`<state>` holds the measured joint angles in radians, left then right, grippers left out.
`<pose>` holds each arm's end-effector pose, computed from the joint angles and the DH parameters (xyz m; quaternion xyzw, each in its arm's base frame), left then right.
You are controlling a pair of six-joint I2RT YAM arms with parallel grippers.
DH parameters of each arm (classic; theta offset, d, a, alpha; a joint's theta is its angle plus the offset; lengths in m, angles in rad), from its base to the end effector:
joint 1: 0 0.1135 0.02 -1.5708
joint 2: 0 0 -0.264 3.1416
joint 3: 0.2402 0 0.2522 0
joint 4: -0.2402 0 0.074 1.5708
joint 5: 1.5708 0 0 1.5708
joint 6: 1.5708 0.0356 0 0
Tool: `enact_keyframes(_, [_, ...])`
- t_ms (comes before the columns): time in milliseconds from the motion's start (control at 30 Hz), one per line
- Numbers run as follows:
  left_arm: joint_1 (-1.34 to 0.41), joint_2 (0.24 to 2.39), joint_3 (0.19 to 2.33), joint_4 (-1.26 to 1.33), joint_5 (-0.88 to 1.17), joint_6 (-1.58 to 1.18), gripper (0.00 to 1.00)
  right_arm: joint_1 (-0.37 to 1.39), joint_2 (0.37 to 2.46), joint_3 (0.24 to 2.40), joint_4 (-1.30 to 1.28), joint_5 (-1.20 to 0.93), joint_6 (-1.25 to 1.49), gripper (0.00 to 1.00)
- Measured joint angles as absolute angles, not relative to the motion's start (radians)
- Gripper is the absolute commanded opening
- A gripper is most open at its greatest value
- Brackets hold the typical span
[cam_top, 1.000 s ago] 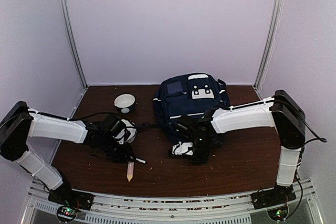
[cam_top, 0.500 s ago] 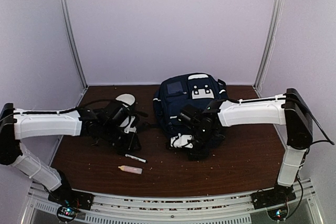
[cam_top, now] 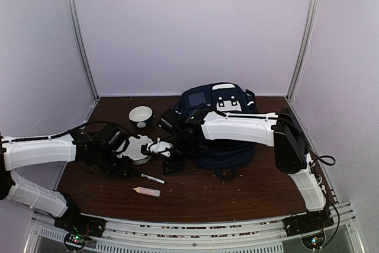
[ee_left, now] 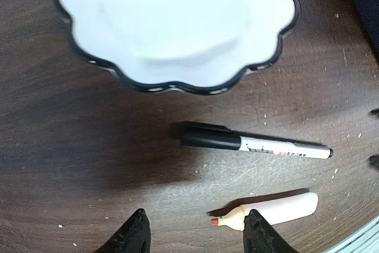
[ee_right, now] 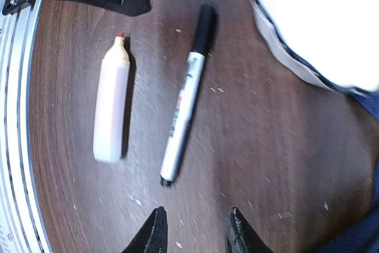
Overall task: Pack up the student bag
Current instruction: Move the pen to the center of the board.
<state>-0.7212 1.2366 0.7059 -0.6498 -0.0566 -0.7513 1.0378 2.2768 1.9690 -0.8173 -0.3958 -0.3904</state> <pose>0.1641 -0.1416 0.1894 -0.0202 0.9804 -0.1096 0.1623 0.2366 0.4281 0.2009 -0.6591 0.6942 0.2507 0.1445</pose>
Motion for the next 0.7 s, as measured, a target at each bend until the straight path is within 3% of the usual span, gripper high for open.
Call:
enact_keyframes(433, [-0.687,1.11,0.643,-0.62,-0.104,-0.79,0.56,1.091,2.452,2.152,-0.877,-0.4,-0.329,0.38])
enact_keyframes(700, [-0.68,1.096,0.626,-0.603,-0.117,-0.791,0.56,1.105,2.494,2.18,-0.885,-0.29,-0.318,0.18])
